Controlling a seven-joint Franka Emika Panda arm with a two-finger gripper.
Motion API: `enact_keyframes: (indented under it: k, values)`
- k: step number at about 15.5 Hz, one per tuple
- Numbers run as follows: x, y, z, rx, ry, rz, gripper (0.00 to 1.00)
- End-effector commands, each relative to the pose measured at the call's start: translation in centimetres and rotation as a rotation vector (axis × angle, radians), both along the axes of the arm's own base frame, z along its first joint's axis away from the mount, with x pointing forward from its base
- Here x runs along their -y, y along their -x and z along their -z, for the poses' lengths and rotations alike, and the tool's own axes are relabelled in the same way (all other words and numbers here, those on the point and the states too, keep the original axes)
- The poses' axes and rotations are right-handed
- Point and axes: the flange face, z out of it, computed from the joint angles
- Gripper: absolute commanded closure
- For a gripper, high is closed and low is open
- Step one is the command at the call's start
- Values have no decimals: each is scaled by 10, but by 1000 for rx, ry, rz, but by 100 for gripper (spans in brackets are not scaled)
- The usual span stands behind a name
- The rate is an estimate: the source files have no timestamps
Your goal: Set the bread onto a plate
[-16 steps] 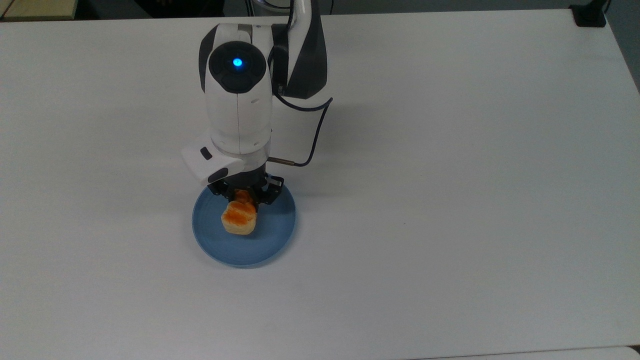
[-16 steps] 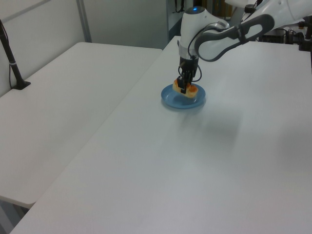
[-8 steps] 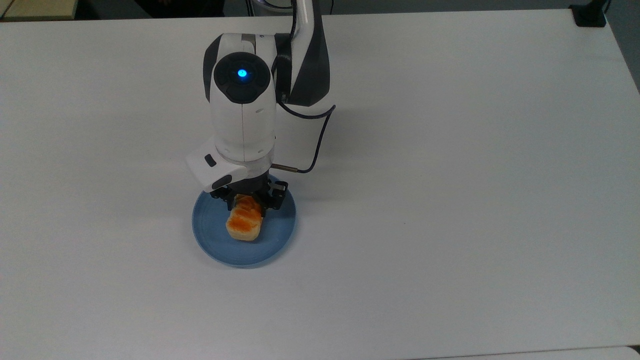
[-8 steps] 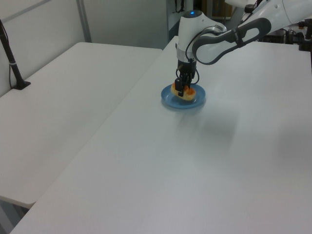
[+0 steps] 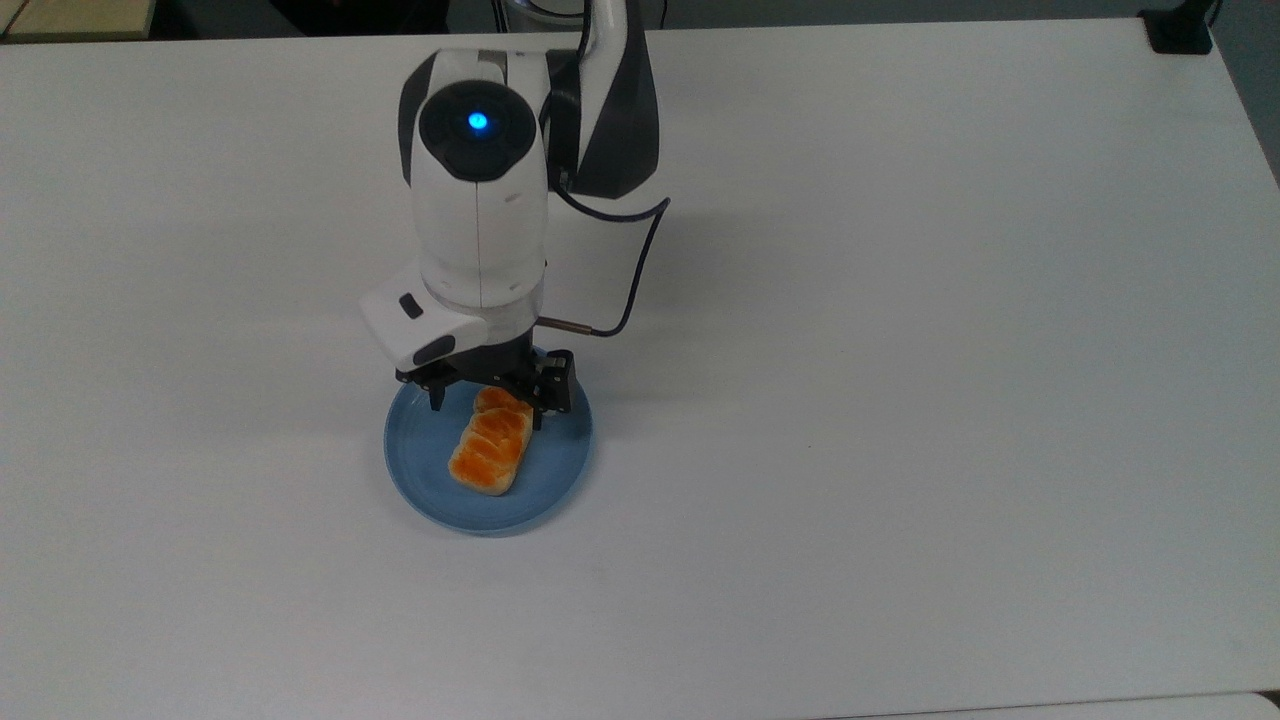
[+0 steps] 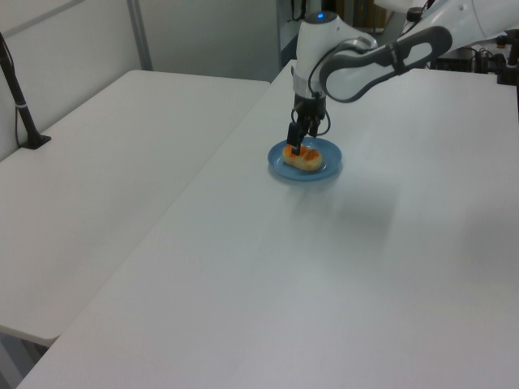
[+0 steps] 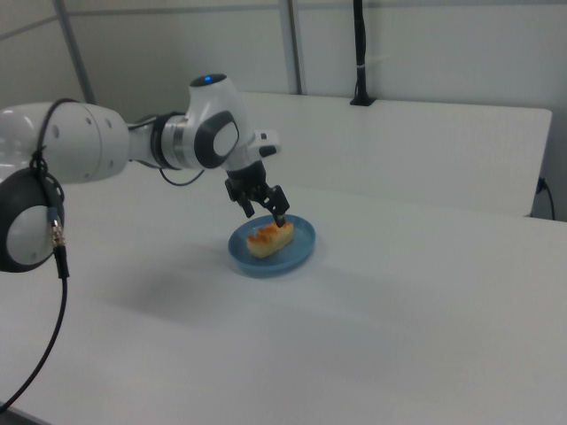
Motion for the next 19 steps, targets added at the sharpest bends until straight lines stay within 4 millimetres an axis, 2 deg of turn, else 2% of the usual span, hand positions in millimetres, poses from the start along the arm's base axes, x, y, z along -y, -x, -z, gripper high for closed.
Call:
enact_keyframes:
  k: [1,5,7,10,12,13,15,17,19]
  values:
    - [8,54,-100,-82,-10,46,0]
    - [1,111,-173,-219,-55,23,0]
    - [-3,143,-211,-234,-53,15,0]
    - [-6,186,-241,-210,-39,-114,0]
    - [1,201,-261,-173,-37,-151,0]
    - [13,210,-265,-158,-43,-135,0]
    - [35,211,-274,-81,-69,-95,0]
    - [67,219,-290,-35,-96,-37,0]
    - [95,238,-311,8,-192,-16,0]
